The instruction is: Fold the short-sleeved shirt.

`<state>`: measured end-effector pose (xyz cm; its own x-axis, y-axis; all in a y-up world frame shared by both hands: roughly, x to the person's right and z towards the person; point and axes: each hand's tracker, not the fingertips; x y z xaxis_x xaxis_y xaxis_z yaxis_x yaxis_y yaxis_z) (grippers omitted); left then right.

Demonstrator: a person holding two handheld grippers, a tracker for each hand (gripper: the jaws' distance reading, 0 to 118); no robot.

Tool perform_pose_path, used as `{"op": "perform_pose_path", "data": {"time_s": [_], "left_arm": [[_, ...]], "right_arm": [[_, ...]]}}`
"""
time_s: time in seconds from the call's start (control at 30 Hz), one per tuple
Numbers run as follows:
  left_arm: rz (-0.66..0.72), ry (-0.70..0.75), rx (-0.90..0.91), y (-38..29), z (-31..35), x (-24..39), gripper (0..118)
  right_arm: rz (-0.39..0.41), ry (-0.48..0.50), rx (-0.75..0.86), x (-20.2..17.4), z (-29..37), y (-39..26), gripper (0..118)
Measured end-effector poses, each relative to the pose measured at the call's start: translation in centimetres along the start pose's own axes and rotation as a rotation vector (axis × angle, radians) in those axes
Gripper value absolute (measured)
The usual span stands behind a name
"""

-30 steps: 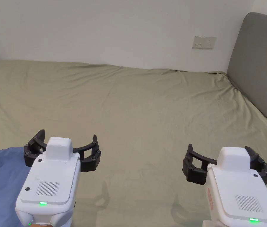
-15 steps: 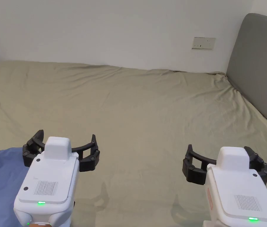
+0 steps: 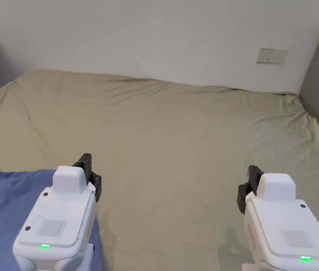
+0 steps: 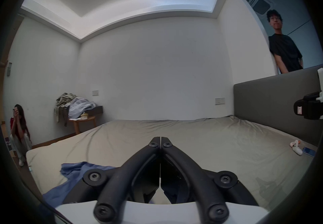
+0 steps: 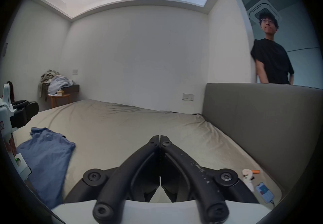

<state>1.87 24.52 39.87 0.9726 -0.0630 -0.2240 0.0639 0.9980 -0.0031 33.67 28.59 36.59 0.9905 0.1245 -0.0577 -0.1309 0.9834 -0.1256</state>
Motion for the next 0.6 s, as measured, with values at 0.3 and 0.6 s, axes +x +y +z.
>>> {"op": "perform_pose_path", "data": {"time_s": [0.3,0.6], "left_arm": [[-0.055,0.309,-0.046,-0.2,4.5,-14.0,0],[-0.058,0.535,-0.114,-0.6,10.1,-23.4,0]], "right_arm": [[-0.015,0.291,0.045,-12.4,-2.5,2.0,1],[-0.004,0.505,0.053,-22.1,-1.8,2.1,1]]}}
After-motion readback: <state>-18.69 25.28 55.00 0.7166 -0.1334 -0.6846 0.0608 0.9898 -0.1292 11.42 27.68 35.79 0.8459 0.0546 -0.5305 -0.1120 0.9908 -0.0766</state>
